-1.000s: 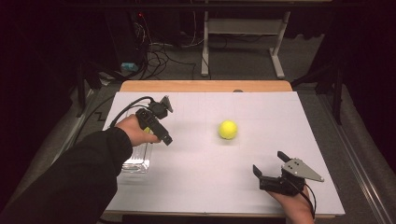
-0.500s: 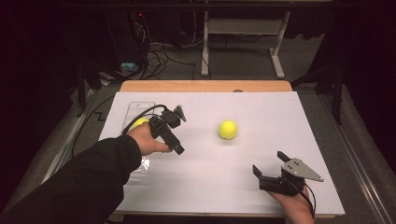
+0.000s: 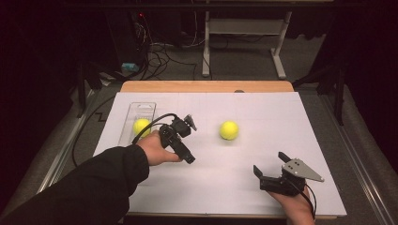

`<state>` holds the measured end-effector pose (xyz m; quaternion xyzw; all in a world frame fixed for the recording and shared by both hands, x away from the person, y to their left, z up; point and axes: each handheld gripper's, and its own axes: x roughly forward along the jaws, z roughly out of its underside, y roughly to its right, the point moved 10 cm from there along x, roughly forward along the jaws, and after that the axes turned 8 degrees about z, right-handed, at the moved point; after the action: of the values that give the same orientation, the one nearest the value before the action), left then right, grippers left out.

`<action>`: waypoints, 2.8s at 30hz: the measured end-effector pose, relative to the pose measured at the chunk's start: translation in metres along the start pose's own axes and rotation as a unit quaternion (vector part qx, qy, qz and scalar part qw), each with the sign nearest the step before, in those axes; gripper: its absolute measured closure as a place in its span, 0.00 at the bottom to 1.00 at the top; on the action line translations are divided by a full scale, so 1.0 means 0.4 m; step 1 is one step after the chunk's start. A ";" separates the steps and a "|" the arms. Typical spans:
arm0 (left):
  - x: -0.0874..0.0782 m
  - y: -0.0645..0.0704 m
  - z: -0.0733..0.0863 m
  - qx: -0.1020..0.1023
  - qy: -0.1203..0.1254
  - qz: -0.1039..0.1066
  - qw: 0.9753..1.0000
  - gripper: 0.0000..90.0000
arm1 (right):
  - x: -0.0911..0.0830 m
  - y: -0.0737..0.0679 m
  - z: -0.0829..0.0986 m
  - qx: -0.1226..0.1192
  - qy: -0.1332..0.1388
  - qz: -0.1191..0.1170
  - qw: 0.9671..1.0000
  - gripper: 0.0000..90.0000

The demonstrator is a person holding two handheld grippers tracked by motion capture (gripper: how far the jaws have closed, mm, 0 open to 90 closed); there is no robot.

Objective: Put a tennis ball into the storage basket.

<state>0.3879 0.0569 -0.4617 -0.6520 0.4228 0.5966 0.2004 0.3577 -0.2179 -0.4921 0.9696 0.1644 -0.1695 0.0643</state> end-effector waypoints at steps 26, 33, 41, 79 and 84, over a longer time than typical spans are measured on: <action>0.042 0.014 0.023 0.011 -0.013 0.004 1.000 0.01 | 0.018 -0.023 -0.006 -0.006 -0.012 0.000 1.000 0.00; 0.038 0.019 0.023 0.017 -0.012 0.007 1.000 0.01 | 0.041 -0.037 -0.033 -0.016 -0.017 0.005 1.000 0.00; 0.041 0.024 0.023 0.020 -0.014 0.006 1.000 0.01 | 0.061 -0.047 -0.053 -0.020 -0.022 0.003 1.000 0.00; 0.046 0.031 0.018 0.018 -0.020 0.009 1.000 0.00 | 0.222 -0.072 -0.146 -0.021 -0.032 -0.003 0.999 0.00; 0.050 0.035 0.015 0.019 -0.018 0.011 1.000 0.00 | 0.244 -0.079 -0.155 -0.025 -0.037 -0.006 0.999 0.00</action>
<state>0.3718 0.0474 -0.4784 -0.6321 0.4378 0.6025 0.2138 0.4528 -0.1479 -0.4707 0.9598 0.1714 -0.2017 0.0932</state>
